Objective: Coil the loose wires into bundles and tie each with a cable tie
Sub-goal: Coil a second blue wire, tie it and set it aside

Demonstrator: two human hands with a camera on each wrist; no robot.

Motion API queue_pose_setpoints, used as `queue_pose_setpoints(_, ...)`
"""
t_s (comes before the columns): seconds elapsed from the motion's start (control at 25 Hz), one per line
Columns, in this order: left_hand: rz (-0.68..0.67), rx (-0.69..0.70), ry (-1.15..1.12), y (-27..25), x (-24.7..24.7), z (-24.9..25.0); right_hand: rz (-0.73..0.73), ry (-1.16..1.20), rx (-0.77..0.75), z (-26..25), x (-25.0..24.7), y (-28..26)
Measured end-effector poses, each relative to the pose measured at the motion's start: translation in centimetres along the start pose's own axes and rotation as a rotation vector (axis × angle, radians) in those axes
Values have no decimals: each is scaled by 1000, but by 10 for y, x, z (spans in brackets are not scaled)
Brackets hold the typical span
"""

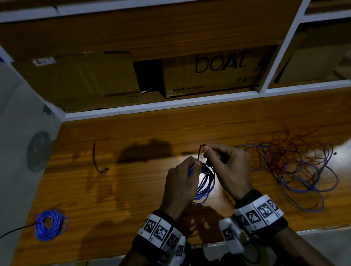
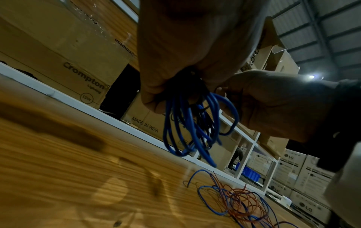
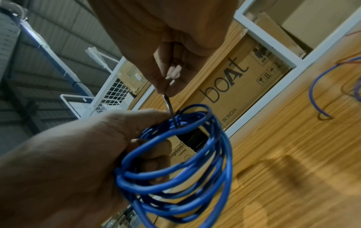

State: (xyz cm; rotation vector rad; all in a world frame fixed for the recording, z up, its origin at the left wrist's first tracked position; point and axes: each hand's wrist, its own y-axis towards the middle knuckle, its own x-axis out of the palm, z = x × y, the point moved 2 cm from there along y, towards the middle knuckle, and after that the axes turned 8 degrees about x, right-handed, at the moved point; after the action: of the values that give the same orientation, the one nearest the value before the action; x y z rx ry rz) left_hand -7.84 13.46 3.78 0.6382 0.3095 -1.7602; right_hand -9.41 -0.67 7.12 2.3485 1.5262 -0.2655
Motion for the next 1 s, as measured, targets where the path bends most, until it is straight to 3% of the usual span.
queue_pose_setpoints(1.0,-15,54,139,7,4,0,14,-60,5,10,-3,8)
